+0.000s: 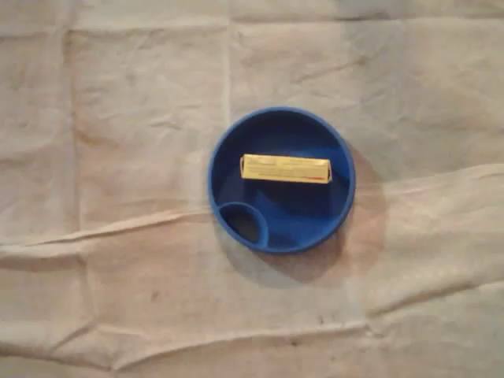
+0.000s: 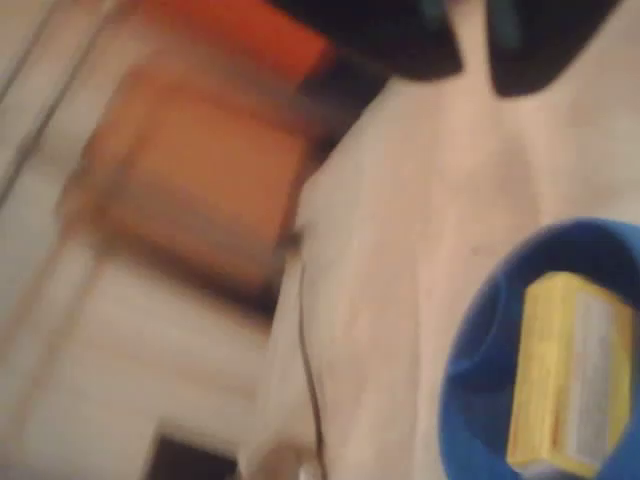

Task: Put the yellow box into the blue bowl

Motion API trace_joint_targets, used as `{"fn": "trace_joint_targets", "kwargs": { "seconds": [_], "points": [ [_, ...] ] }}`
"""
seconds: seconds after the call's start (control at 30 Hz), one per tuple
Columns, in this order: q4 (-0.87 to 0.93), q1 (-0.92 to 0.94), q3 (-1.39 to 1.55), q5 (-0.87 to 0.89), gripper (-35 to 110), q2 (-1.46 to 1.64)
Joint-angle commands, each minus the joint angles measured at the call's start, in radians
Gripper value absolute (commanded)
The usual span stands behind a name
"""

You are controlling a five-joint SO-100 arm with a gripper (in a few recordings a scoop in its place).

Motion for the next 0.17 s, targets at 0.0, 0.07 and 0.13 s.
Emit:
{"fn": "trace_joint_targets", "kwargs": {
  "seconds": [0.0,0.07,0.13],
  "points": [
    [-0.008,0.006,0.034,0.029,0,0.098],
    [-0.008,0.006,0.066,0.025,0,0.172],
    [-0.008,0.006,0.104,0.023,0,0.236]
  ]
}}
